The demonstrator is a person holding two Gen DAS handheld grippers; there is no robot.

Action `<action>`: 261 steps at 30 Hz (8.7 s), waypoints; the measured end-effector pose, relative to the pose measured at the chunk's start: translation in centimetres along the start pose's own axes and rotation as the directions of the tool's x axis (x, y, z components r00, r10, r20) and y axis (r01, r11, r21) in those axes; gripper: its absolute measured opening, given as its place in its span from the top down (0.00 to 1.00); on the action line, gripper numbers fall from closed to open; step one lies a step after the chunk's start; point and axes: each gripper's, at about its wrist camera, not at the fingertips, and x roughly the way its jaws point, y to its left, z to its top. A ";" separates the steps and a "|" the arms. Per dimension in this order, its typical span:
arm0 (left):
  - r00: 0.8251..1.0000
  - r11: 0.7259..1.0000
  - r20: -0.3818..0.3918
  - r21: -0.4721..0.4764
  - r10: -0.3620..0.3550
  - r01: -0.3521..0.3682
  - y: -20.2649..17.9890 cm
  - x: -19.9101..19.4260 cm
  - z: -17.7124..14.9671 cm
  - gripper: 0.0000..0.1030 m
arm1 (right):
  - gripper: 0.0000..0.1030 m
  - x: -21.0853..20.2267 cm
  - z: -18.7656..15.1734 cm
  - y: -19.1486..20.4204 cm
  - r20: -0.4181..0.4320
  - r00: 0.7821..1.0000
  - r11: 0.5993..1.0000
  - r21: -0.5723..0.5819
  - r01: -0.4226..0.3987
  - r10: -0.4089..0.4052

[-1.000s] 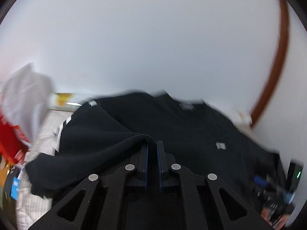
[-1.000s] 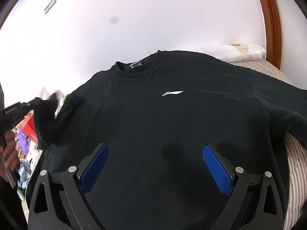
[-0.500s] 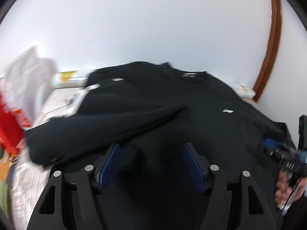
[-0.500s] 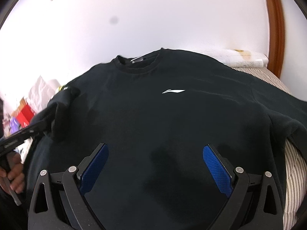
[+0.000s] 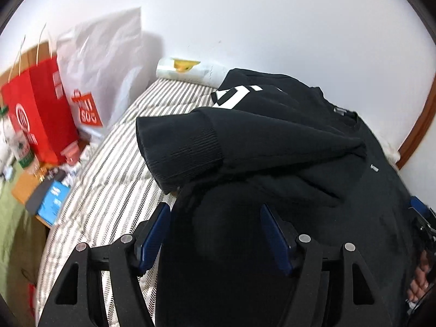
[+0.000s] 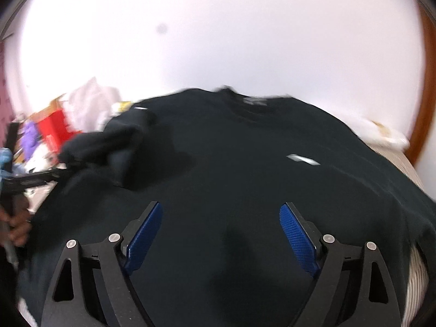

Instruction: Fold small clothes

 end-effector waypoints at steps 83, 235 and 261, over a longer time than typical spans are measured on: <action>0.994 0.998 -0.085 0.011 0.068 -0.067 2.1 2.2 -0.4 0.25 | 0.86 1.1 6.0 -9.8 0.010 0.997 0.928 0.366 0.062 -0.071; 0.991 0.995 0.123 0.083 -0.060 0.050 -0.1 -3.1 1.9 0.45 | 0.35 -2.2 12.9 -3.9 0.011 0.983 0.980 0.076 0.183 -0.184; 0.992 0.984 0.119 0.179 -0.041 0.019 -5.7 -15.9 -5.3 0.45 | 0.36 -23.1 -11.8 -19.5 -0.072 0.913 0.850 0.342 0.402 -0.403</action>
